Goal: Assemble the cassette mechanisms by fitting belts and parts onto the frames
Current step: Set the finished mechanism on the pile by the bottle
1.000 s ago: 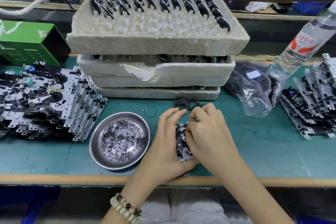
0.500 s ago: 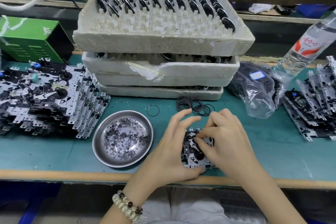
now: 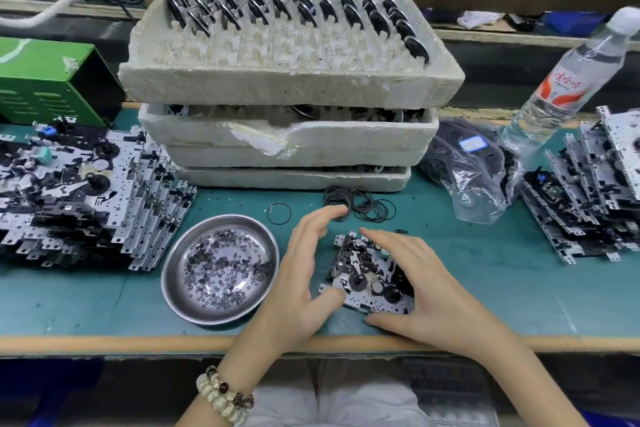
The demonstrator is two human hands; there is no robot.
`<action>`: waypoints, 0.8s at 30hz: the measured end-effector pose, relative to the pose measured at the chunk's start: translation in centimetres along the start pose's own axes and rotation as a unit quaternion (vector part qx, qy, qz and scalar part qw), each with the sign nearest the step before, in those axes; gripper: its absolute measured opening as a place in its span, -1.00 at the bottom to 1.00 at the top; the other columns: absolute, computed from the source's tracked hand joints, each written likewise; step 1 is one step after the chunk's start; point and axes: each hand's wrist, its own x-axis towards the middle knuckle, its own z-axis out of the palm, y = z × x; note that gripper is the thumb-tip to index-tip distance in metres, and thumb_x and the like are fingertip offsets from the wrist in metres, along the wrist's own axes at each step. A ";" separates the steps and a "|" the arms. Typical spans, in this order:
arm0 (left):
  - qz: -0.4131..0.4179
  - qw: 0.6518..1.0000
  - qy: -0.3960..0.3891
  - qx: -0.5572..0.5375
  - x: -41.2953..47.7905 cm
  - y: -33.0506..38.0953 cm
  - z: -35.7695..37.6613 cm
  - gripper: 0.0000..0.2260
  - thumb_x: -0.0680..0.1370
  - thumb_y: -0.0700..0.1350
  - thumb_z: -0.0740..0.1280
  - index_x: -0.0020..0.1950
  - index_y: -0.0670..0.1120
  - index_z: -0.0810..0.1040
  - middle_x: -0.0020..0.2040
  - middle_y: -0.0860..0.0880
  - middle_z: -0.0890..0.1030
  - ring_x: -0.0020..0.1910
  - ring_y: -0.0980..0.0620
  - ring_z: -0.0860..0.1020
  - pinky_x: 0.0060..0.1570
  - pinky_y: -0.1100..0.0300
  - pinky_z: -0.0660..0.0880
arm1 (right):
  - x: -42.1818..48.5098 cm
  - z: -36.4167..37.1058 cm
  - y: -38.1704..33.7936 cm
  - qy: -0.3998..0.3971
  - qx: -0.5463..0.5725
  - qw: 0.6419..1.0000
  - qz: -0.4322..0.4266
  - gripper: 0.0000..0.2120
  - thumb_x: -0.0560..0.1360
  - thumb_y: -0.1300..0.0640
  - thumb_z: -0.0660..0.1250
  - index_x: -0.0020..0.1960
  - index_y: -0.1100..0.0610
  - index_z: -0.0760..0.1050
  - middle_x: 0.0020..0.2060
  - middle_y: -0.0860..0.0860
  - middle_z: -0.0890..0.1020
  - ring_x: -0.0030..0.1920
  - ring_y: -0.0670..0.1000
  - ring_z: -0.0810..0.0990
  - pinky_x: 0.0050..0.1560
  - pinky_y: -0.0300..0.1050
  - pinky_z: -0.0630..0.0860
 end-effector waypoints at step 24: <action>0.026 0.998 0.004 0.059 0.0 -0.2 0.3 -0.40 0.41 -0.07 0.28 0.47 -0.03 0.33 0.43 0.04 0.38 0.45 -0.10 0.34 0.37 0.10 0.36 | -7.4 -4.4 6.7 0.287 -0.095 0.868 0.394 -0.19 0.32 -0.06 0.58 0.45 0.16 0.36 0.34 0.20 0.47 0.33 0.25 0.36 0.36 0.16 0.27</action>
